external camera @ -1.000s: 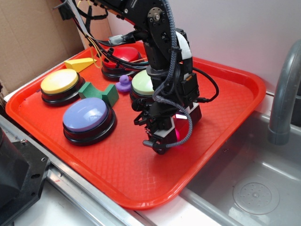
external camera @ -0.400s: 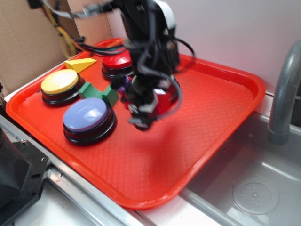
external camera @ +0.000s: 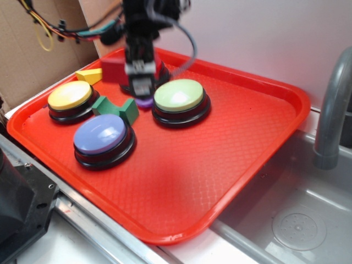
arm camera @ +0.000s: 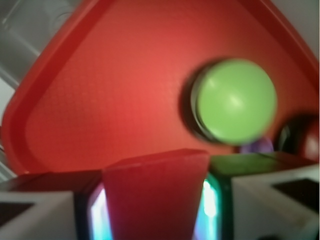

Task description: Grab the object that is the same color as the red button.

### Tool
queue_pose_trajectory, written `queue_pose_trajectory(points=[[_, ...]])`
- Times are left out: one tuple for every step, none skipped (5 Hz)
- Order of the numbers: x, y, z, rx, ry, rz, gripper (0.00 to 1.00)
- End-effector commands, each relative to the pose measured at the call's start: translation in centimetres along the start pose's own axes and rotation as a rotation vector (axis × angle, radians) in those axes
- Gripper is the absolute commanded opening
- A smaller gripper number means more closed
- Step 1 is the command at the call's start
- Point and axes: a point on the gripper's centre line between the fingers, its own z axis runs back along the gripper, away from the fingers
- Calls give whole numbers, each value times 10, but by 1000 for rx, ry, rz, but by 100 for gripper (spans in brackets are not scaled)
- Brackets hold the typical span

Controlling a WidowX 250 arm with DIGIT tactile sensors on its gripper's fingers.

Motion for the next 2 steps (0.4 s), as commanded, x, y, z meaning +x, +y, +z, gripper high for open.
queue_pose_trajectory(points=[[-17,-7,45,-11,-81,458,0],[-18,-4,44,-13,-41,558,0]])
